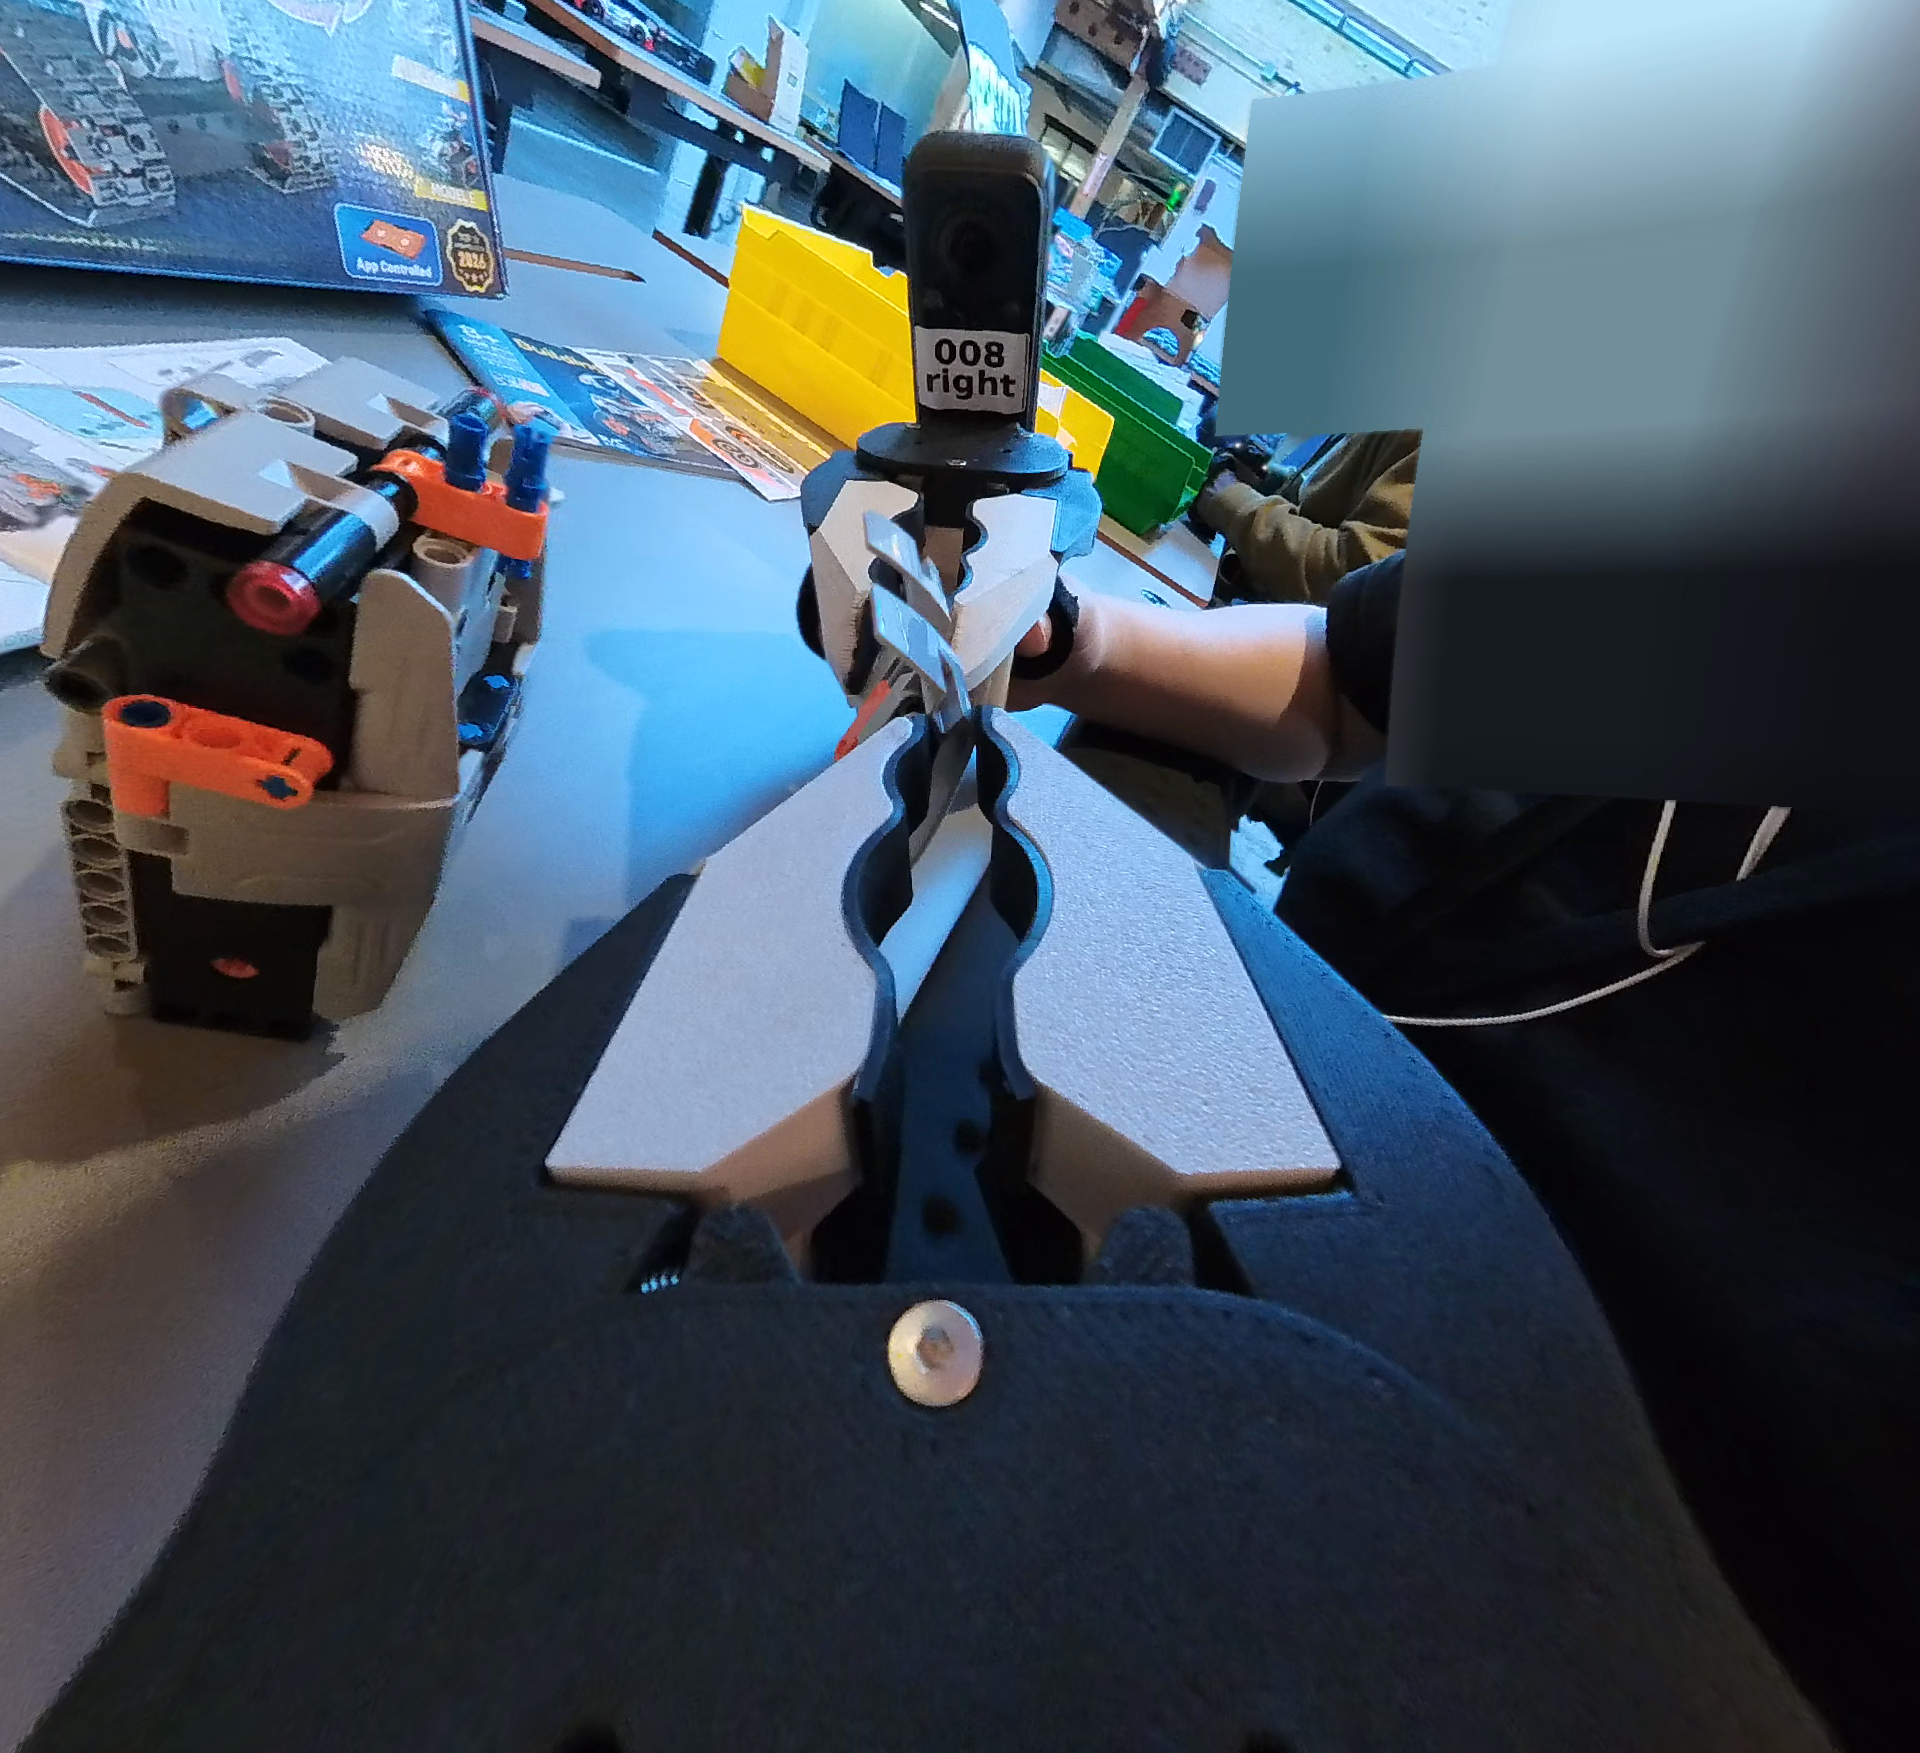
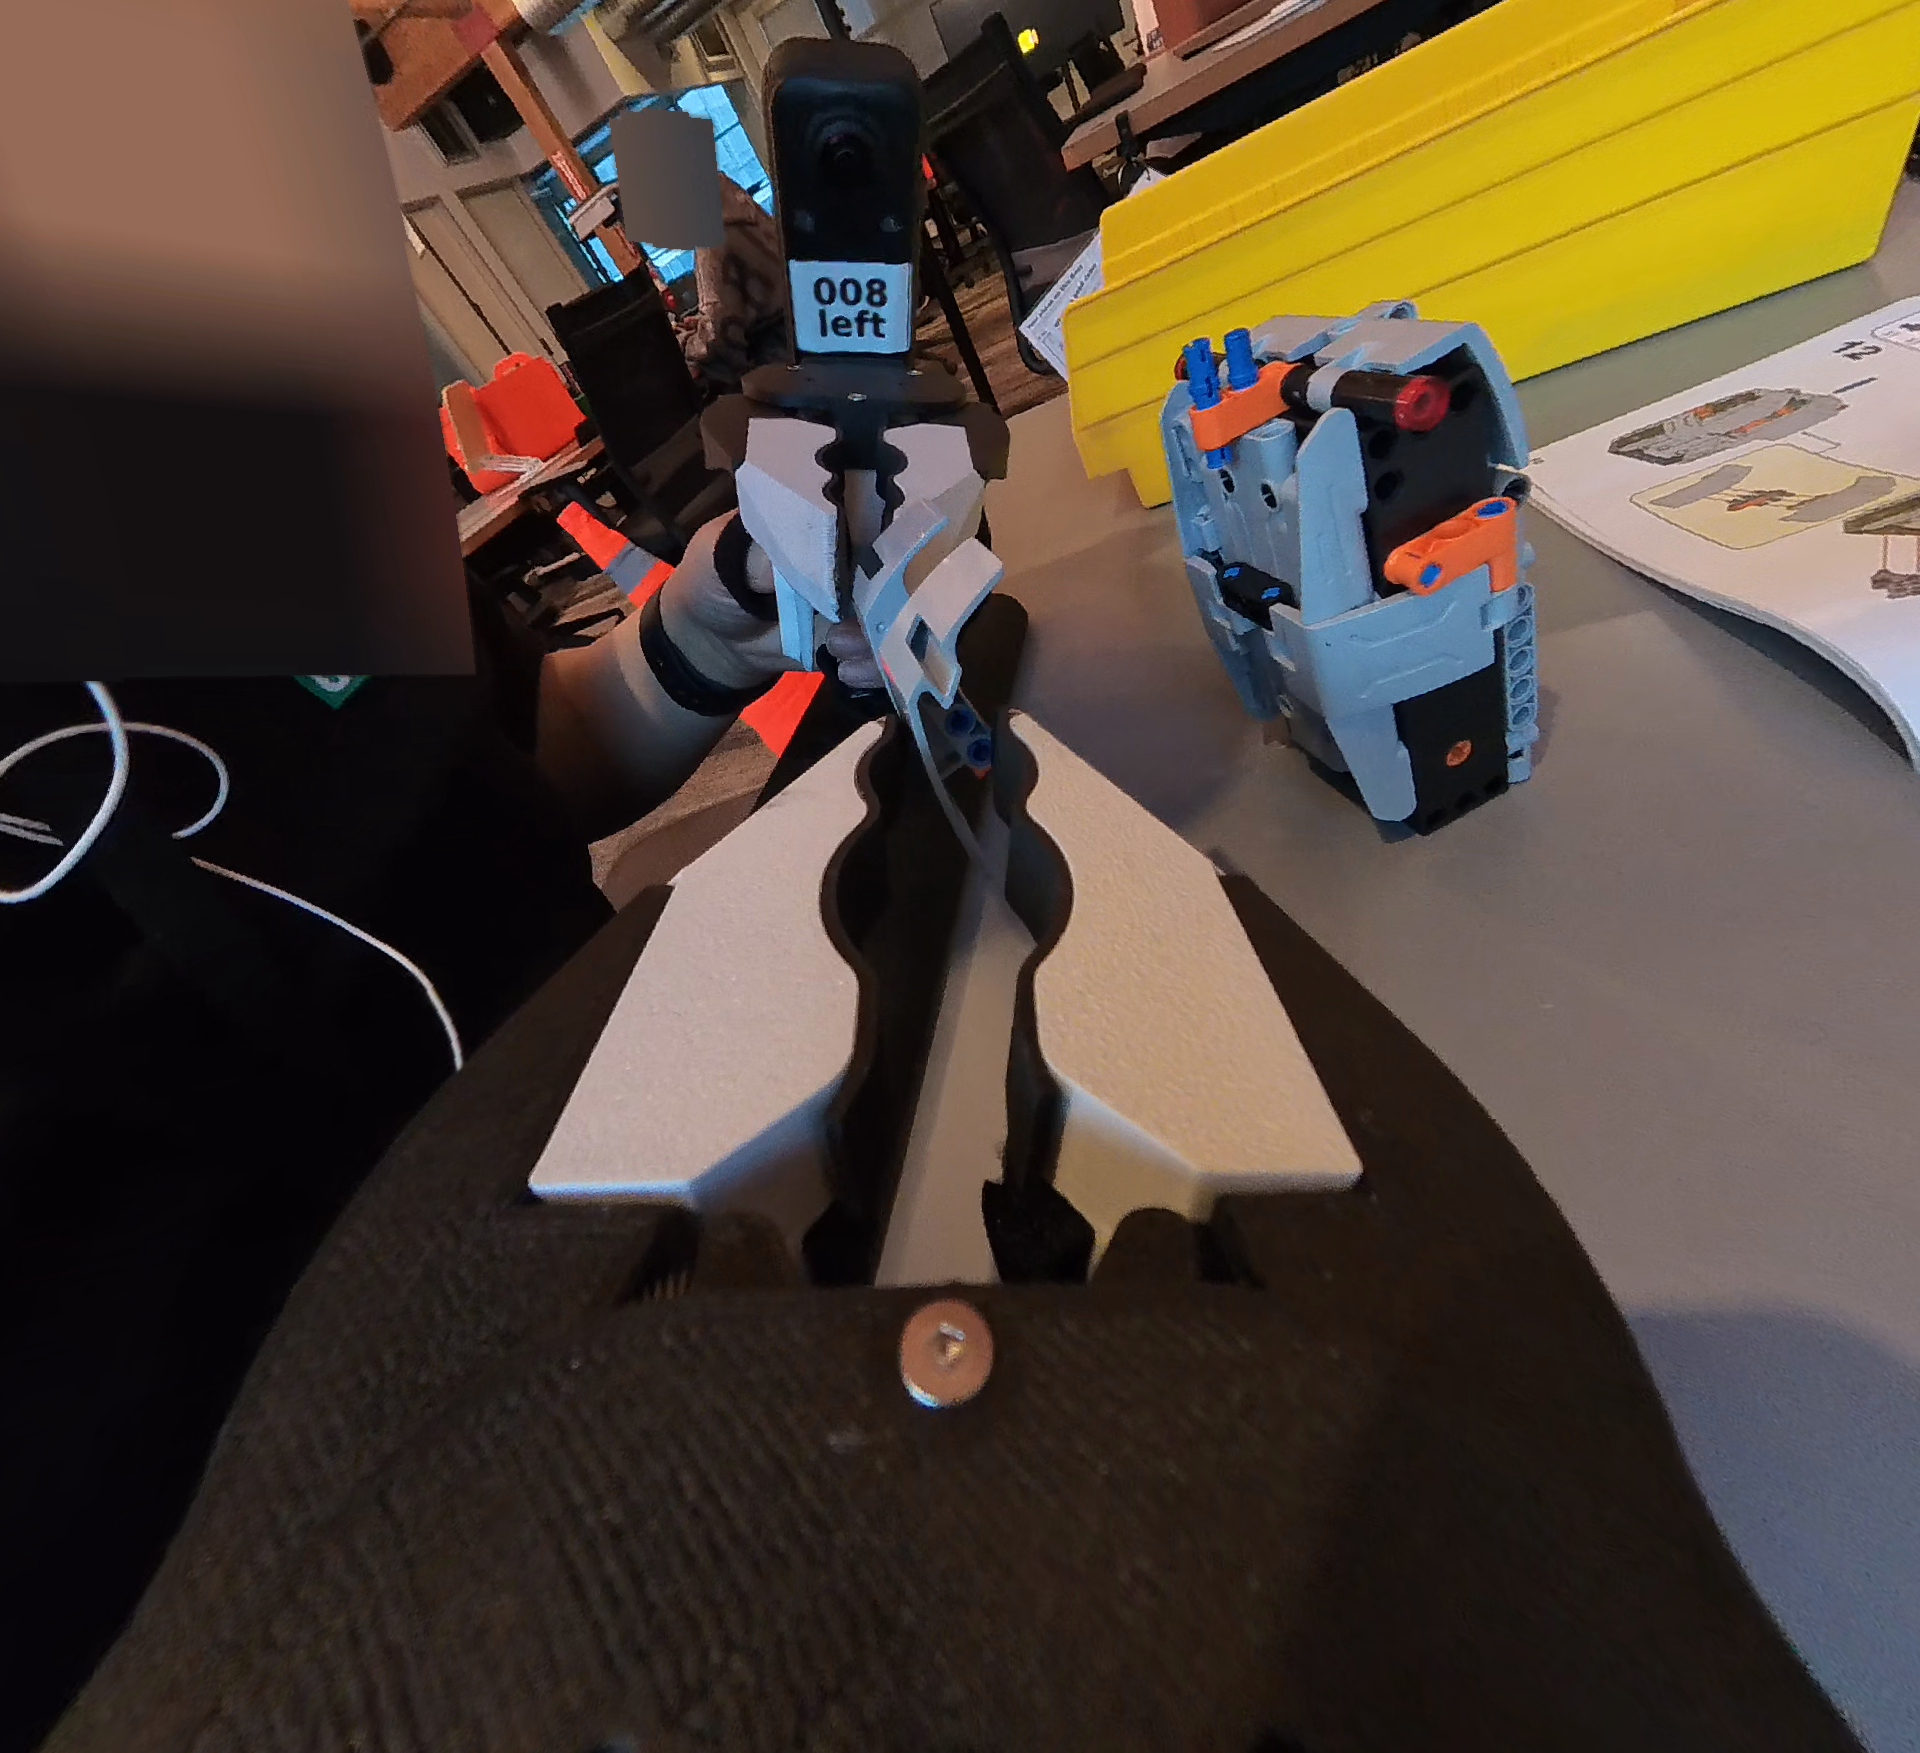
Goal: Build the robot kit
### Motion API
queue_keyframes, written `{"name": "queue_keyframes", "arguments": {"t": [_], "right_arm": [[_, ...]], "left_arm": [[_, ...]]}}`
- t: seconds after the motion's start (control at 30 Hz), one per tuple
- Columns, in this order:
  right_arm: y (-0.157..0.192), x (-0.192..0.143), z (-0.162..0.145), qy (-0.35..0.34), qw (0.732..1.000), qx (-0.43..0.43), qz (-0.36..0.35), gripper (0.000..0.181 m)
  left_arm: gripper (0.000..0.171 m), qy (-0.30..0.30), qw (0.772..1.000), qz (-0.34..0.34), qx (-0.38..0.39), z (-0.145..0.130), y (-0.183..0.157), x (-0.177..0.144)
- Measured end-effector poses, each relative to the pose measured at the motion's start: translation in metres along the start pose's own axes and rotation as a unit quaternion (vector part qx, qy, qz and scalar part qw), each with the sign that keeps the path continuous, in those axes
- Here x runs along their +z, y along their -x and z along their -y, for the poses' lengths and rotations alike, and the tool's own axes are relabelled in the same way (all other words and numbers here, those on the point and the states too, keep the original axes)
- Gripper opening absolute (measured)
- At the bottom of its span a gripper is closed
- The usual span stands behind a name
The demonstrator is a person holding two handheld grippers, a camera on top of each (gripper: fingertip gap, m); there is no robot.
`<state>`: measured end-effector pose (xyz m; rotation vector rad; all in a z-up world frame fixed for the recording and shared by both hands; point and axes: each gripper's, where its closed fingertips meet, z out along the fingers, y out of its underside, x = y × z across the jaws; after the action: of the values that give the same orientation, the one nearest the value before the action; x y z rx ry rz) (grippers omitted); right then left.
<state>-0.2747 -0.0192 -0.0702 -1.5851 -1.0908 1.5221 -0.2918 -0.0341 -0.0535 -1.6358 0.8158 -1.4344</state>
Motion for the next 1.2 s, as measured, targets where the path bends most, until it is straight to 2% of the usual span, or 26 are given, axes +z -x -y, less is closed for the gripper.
{"name": "queue_keyframes", "arguments": {"t": [0.33,0.47,0.77,0.9,1.03,1.13,1.2], "right_arm": [[0.005,0.005,-0.004,0.005,1.0,0.004,0.013,0.013],[0.002,0.004,-0.003,-0.001,1.0,0.01,0.011,0.013],[-0.002,0.005,-0.007,0.004,0.999,0.03,0.015,0.012],[-0.003,0.004,-0.003,-0.011,0.998,0.053,0.024,0.012],[-0.007,0.002,0.003,-0.037,0.995,0.088,0.027,0.012],[-0.009,0.002,0.009,-0.061,0.99,0.121,0.033,0.012],[-0.011,0.002,0.013,-0.077,0.986,0.141,0.039,0.012]], "left_arm": [[0.013,-0.03,0.999,0.009,-0.011,0.005,-0.001,-0.009],[0.022,-0.024,0.999,0.023,-0.015,0.005,0.004,-0.013],[0.016,0.019,0.999,0.042,-0.028,-0.008,0.011,-0.008],[0.018,0.018,0.998,0.047,-0.037,-0.008,0.014,-0.008],[0.029,0.014,0.997,0.059,-0.044,-0.008,0.017,-0.008],[0.029,0.027,0.996,0.06,-0.059,-0.014,0.015,-0.005],[0.023,0.027,0.996,0.054,-0.072,-0.015,0.013,-0.002]]}}
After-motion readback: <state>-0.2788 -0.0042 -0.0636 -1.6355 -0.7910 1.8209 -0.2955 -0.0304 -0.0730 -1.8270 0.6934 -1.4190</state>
